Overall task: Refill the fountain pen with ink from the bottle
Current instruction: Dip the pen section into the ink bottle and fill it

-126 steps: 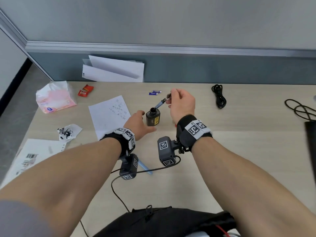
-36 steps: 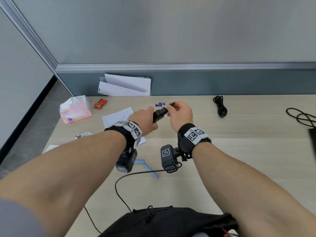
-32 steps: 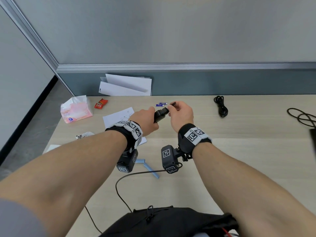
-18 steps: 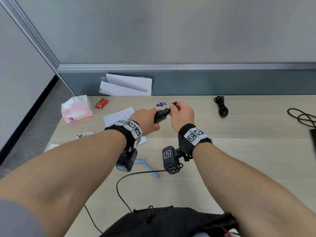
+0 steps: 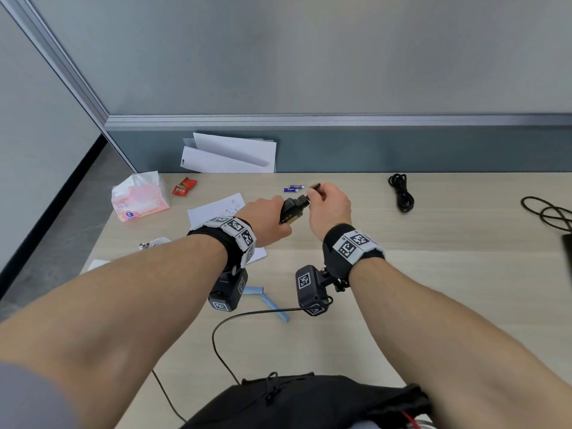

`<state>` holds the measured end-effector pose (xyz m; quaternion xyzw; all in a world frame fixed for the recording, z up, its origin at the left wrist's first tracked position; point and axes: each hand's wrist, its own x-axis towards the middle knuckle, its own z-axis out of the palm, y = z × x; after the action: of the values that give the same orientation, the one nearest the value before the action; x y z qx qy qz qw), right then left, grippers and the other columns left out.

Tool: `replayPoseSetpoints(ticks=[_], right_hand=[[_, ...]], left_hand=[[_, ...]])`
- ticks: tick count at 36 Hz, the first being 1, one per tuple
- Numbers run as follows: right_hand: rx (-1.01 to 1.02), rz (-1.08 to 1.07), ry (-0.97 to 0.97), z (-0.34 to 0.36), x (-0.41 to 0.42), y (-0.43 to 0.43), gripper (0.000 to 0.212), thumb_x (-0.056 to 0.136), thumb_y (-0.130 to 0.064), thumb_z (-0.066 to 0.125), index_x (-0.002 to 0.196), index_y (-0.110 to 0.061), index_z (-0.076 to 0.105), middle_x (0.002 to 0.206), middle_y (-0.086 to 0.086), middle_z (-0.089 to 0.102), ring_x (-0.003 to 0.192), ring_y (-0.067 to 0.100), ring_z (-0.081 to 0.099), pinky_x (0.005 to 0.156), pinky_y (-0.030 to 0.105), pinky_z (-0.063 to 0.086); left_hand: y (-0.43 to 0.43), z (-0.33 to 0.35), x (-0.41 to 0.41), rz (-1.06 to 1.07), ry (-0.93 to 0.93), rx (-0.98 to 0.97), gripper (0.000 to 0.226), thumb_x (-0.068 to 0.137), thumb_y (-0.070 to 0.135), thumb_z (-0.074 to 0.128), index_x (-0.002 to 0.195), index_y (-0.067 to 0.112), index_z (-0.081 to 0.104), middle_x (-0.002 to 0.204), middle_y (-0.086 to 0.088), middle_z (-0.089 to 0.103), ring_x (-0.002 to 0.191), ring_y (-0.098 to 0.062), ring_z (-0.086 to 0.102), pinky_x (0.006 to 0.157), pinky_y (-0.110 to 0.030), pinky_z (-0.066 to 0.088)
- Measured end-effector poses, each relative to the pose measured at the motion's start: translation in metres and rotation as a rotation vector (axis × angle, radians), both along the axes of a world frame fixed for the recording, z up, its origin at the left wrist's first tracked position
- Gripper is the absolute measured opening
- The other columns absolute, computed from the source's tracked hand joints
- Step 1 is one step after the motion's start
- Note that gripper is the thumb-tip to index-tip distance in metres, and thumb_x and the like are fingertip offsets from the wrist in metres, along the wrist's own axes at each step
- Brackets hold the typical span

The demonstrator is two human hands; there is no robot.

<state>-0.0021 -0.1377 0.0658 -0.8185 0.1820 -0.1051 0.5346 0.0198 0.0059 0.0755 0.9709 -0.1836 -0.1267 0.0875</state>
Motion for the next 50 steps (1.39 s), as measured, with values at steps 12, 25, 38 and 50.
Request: replayPoseSetpoints(ticks=[12,25,38,50], right_hand=[[-0.098,-0.015,0.034,-0.004,0.0,-0.004,0.025,0.099,-0.024,0.042,0.082,-0.014,0.056,0.07,-0.004,0.051,0.062,0.008,0.045,0.056,0.022,0.032],[-0.168,-0.023,0.014,0.001,-0.002,-0.009,0.028,0.101,-0.024,0.038,0.078,-0.014,0.052,0.064,-0.005,0.045,0.064,0.018,0.043,0.057,0.022,0.025],[-0.117,-0.049,0.008,0.002,-0.001,-0.01,0.027,0.1,-0.025,0.04,0.08,-0.013,0.054,0.069,-0.003,0.049,0.066,0.016,0.045,0.059,0.024,0.032],[0.037,-0.055,-0.006,-0.003,-0.008,-0.004,0.007,0.09,-0.019,0.058,0.093,-0.018,0.064,0.076,-0.015,0.056,0.074,0.005,0.054,0.06,0.006,0.035]], left_hand=[[-0.008,0.001,-0.002,-0.024,0.013,-0.022,0.029,0.08,0.038,0.057,0.098,0.019,0.042,0.075,0.001,0.053,0.063,-0.016,0.053,0.05,-0.027,0.038],[-0.01,0.003,-0.001,-0.033,0.003,-0.017,0.03,0.079,0.038,0.057,0.098,0.019,0.042,0.078,-0.002,0.055,0.067,-0.022,0.056,0.055,-0.03,0.043],[-0.011,0.002,-0.004,-0.034,-0.001,-0.031,0.03,0.079,0.038,0.057,0.098,0.019,0.043,0.074,-0.001,0.055,0.063,-0.018,0.055,0.052,-0.028,0.041],[-0.005,-0.001,-0.009,-0.008,0.009,-0.032,0.029,0.079,0.038,0.057,0.095,0.019,0.041,0.074,-0.001,0.054,0.062,-0.018,0.054,0.051,-0.028,0.04]])
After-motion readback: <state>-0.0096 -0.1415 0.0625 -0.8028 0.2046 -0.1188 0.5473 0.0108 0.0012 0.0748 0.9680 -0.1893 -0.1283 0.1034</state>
